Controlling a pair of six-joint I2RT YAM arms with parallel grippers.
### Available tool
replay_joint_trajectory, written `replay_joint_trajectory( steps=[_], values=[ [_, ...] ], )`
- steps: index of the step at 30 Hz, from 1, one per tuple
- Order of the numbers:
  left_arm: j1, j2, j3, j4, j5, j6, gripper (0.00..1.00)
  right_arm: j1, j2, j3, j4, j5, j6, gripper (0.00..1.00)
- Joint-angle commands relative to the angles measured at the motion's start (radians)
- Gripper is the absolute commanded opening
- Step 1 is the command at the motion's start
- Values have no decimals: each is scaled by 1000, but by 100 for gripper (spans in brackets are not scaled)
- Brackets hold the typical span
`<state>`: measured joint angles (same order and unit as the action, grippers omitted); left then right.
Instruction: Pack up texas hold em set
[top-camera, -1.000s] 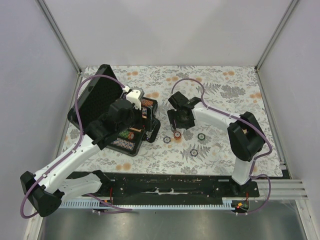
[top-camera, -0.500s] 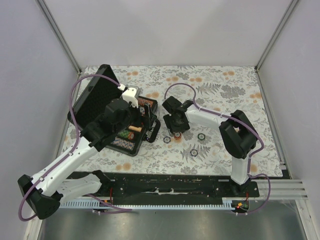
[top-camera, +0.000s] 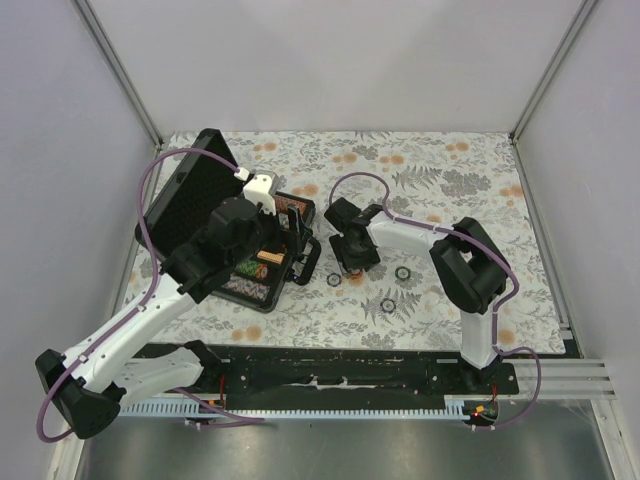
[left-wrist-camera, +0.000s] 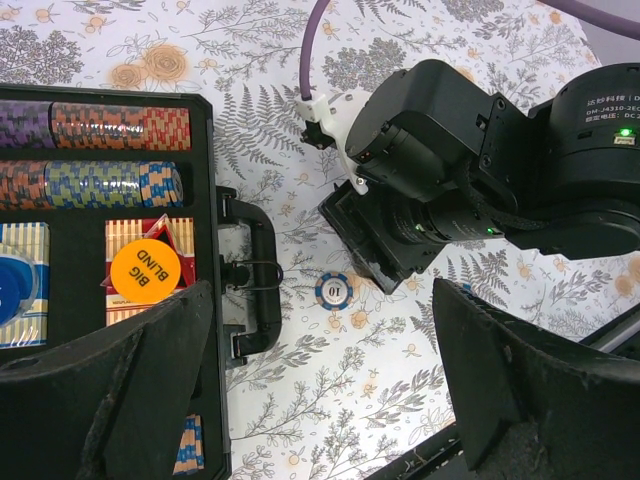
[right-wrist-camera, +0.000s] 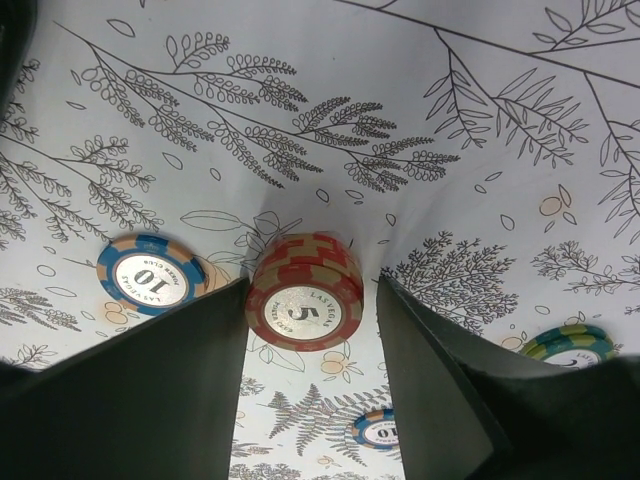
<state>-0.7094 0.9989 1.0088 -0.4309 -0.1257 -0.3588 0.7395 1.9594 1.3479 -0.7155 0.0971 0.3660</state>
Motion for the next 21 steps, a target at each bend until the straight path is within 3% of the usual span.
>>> replay_joint_trajectory(
  steps=[1,9,17,21],
  values=[
    [-2,-19,33,43,-17,26,96,-2,25,-35,30,-7,-3,59],
    [-2,-17,30,34,-15,20,96,-2,27,-55,39,4,19,30],
    [-2,-13,25,34,-8,6,96,-2,-45,-41,60,35,44,22],
    [-2,-14,13,37,-3,-6,96,-6,-93,28,-11,45,68,21]
  ],
)
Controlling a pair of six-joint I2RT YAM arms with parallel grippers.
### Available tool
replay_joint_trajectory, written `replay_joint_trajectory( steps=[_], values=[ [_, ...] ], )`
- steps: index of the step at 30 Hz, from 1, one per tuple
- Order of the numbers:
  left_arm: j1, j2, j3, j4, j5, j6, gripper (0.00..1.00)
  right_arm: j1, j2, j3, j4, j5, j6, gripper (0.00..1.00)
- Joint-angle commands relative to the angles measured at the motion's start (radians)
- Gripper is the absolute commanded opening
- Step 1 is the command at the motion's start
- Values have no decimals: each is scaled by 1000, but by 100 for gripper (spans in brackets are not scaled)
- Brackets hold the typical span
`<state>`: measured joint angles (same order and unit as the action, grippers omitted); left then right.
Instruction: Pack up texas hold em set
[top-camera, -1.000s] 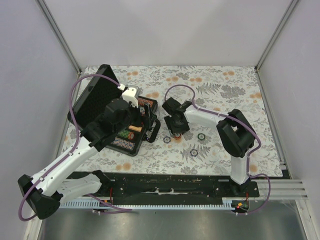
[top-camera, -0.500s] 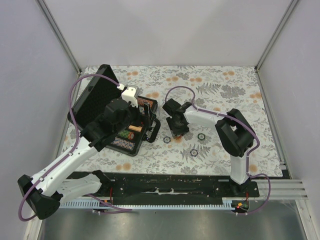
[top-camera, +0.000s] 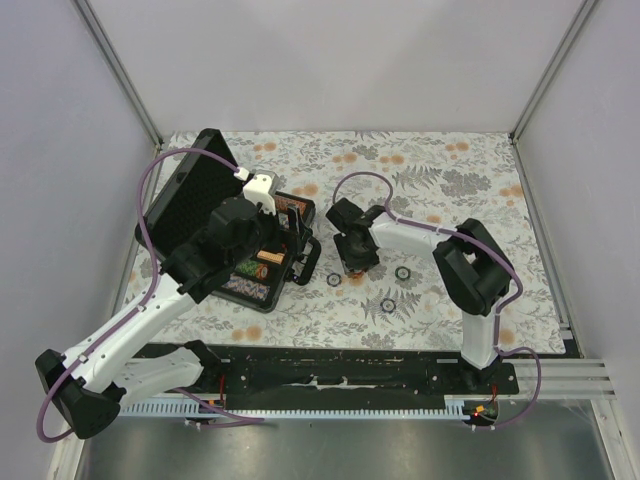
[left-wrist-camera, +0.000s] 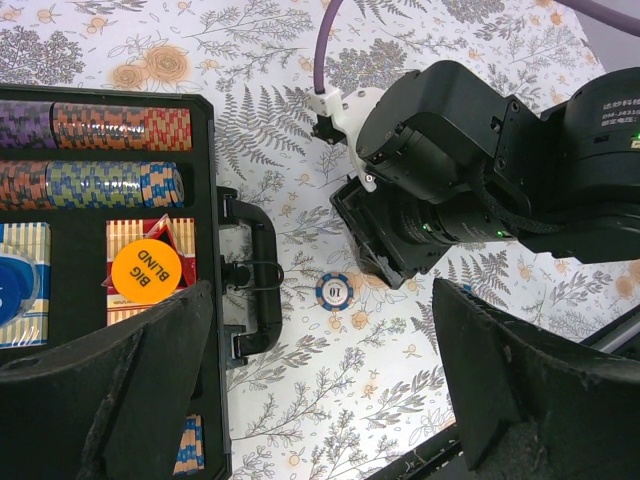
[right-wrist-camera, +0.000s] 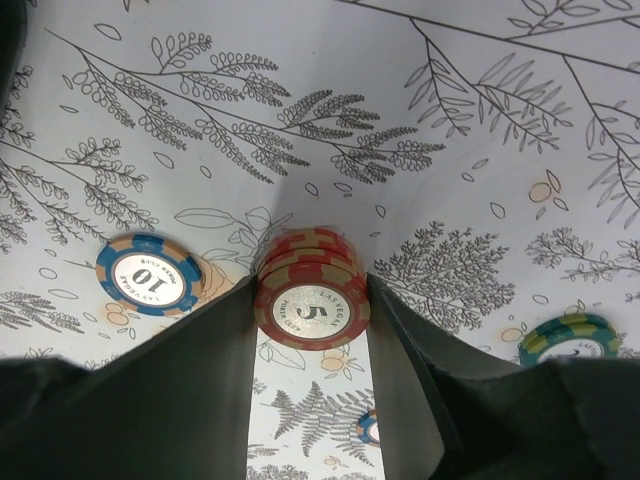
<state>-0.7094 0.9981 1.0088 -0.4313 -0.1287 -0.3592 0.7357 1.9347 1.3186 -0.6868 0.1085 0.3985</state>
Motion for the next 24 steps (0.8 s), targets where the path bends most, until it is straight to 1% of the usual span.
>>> replay_joint_trajectory(
  steps=[1,6,10,16,21,24],
  values=[
    [-2,-16,10,42,0,-7,96,-5,-80,77,-63,34,42,21],
    [-2,-29,-12,60,0,-26,96,-39,-138,128,-123,10,76,20],
    [-2,-29,-30,74,14,-41,96,-55,-154,189,-171,-1,95,21],
    [-2,-32,-87,152,86,-92,96,-114,-158,313,-224,-61,216,24],
    [-2,-27,-173,322,191,-144,96,-131,-151,432,-258,-84,292,26],
    [-4,-6,-249,518,239,-205,96,-136,-155,497,-286,-90,332,27]
  ],
)
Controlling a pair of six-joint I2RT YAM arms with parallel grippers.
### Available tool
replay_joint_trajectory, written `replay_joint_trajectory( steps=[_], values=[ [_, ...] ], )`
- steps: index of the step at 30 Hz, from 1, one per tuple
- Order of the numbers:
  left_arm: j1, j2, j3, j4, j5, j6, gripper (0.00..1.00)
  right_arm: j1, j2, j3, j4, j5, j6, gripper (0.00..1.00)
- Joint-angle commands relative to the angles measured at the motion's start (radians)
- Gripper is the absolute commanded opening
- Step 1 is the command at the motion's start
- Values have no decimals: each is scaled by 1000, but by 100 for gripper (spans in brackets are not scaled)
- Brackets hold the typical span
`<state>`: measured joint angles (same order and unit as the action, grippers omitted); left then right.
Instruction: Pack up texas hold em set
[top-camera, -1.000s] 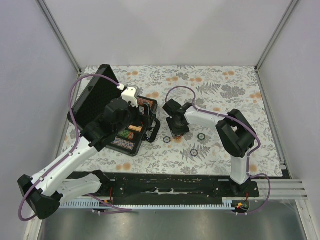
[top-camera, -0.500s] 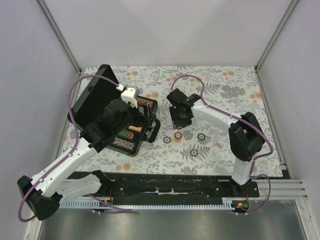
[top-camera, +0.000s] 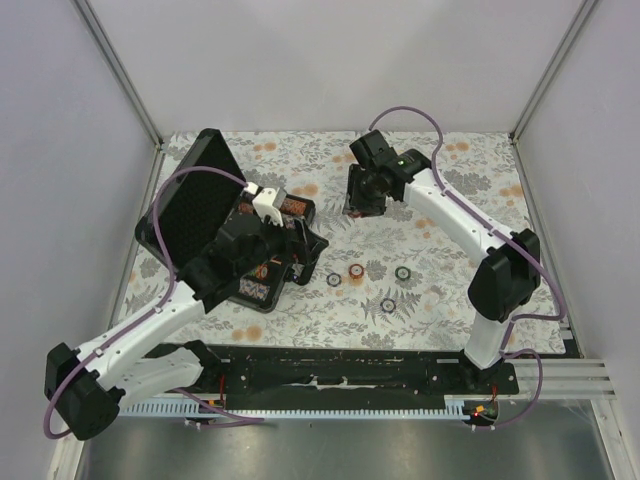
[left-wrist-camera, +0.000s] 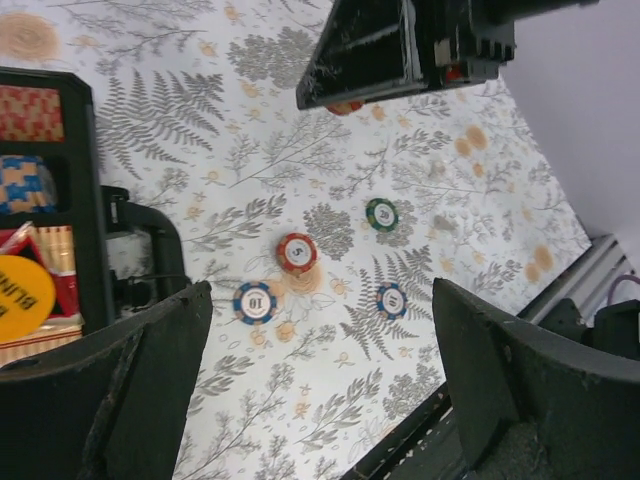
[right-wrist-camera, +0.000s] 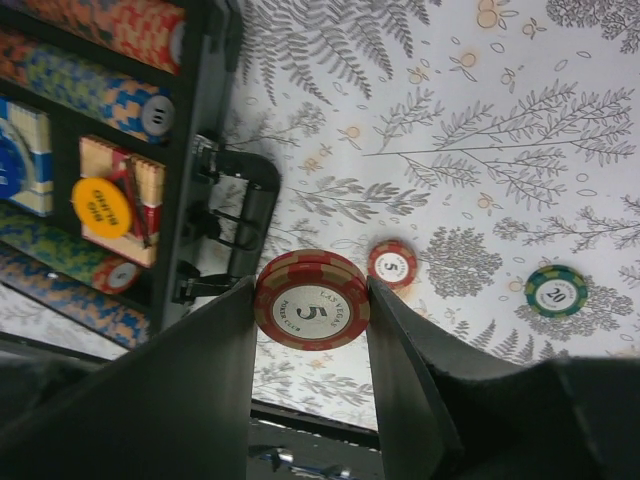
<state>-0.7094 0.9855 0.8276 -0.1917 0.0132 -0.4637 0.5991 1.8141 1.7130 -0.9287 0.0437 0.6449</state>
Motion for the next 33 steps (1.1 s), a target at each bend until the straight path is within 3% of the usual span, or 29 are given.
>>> replay_joint_trajectory(
  steps=[1,8,17,20,23,33],
  values=[
    [-4,19,-90,346,112,-114,95,2,-36,124,-54,-30,100,27],
    [-5,137,-125,642,81,-184,94,-1,-32,200,-113,-123,219,27],
    [-10,219,-125,767,-45,-323,91,-1,-33,209,-124,-221,341,27],
    [-19,231,-122,756,-88,-358,84,-2,-33,204,-111,-246,377,28],
    [-30,237,-104,718,-128,-381,69,-2,-42,180,-92,-265,410,27],
    [-51,277,-25,609,-228,-447,46,-7,-85,85,-6,-288,481,26]
  ],
)
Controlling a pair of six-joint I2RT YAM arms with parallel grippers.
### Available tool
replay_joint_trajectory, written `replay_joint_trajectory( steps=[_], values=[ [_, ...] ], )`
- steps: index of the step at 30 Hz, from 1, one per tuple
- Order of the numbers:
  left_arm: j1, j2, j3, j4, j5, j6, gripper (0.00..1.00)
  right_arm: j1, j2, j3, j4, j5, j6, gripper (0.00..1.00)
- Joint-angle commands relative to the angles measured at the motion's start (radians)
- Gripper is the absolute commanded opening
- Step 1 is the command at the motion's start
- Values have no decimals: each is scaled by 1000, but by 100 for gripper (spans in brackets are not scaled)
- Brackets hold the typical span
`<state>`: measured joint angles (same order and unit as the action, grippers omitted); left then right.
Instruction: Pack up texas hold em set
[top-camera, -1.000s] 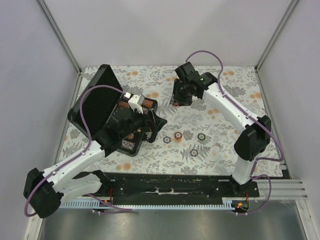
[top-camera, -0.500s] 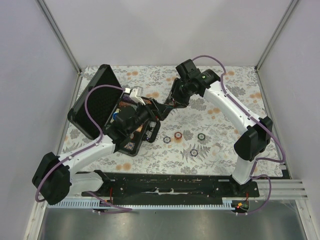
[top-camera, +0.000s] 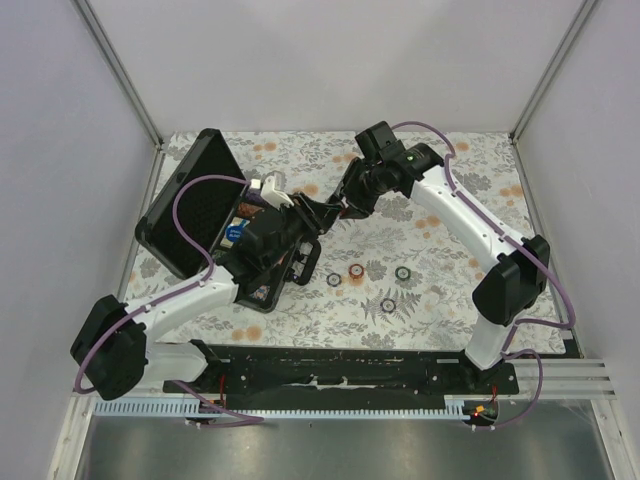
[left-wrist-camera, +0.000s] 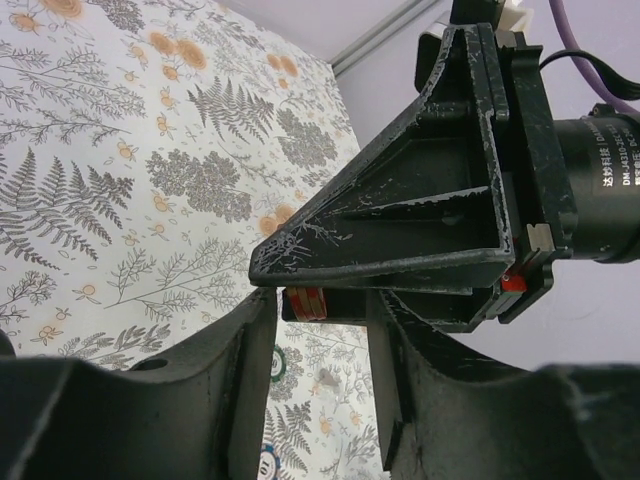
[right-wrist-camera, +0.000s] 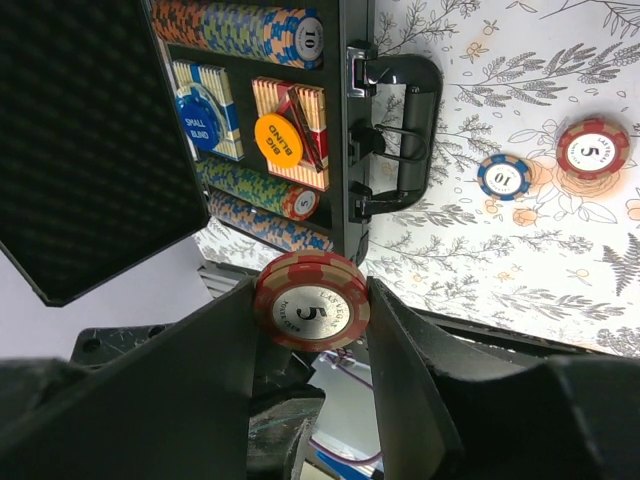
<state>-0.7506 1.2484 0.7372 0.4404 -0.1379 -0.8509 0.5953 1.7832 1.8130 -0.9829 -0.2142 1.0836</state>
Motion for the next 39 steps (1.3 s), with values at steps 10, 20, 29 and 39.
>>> replay_joint_trajectory(
  steps=[10,20,29,39],
  values=[
    [-32,20,100,-112,-150,-100,25,-3,-76,-90,82,-63,82,26],
    [-41,26,137,-178,-164,-85,2,-2,-91,-136,98,-56,87,49],
    [-41,-1,200,-412,-172,39,2,-21,-113,-126,84,33,-17,82],
    [-35,-35,300,-808,-221,291,2,-127,-251,-257,98,130,-119,85]
  ],
)
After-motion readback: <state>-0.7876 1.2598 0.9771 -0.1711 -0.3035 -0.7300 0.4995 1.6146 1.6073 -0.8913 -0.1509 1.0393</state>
